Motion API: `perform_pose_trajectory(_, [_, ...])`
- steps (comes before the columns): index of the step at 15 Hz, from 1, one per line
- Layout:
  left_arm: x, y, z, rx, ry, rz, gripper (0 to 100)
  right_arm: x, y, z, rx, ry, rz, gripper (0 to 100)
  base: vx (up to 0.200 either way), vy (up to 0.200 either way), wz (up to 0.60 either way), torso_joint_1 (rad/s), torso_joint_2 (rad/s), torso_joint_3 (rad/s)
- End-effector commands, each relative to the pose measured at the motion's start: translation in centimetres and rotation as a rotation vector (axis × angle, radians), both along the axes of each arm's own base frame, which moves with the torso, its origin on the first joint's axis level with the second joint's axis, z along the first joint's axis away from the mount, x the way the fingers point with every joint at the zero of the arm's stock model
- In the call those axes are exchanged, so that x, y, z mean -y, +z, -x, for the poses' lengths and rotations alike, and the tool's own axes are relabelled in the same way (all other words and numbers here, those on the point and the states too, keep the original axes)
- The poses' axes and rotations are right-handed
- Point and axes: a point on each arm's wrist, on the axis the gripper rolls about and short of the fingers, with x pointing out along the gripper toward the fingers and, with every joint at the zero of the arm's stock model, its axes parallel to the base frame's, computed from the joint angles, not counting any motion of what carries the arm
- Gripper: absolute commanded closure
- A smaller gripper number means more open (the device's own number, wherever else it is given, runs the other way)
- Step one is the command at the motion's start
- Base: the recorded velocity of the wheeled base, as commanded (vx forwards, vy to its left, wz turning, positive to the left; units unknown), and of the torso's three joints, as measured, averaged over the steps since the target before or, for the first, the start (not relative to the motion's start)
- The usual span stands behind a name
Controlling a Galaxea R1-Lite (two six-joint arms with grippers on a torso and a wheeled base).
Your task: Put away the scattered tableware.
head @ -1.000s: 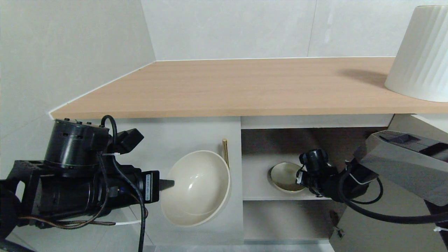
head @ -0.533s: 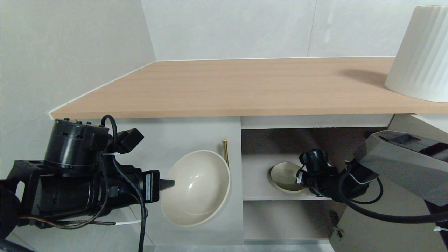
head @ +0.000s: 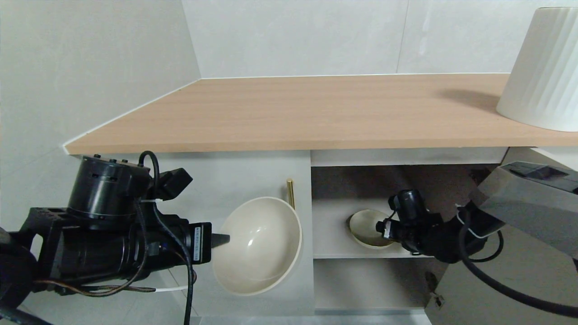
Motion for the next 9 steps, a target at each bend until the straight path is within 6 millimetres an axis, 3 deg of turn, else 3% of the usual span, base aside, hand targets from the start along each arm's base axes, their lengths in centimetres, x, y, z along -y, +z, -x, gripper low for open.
perform_pose_trajectory(1, [0.6, -0.4, 0.1, -0.014, -0.017, -0.009, 100, -1.0, 5.2, 4.3, 0.040, 0.165, -0.041, 0, 0.000, 0.000, 0.00, 0.000, 0.00, 0.000])
perform_pose_trajectory(2, [1.3, -1.0, 0.1, -0.027, -0.024, -0.035, 100, -1.1, 7.2, 7.1, 0.014, 0.286, -0.048, 0, 0.000, 0.000, 0.00, 0.000, 0.00, 0.000])
perform_pose_trajectory(5, [3.8, -2.4, 0.3, -0.045, 0.023, -0.085, 100, -1.4, 12.1, 12.8, 0.006, 0.499, -0.065, 0, 0.000, 0.000, 0.00, 0.000, 0.00, 0.000])
perform_pose_trajectory(9, [7.2, -6.5, 0.1, -0.088, 0.104, -0.239, 100, -2.5, 15.3, 17.7, 0.008, 0.669, -0.095, 0, 0.000, 0.000, 0.00, 0.000, 0.00, 0.000])
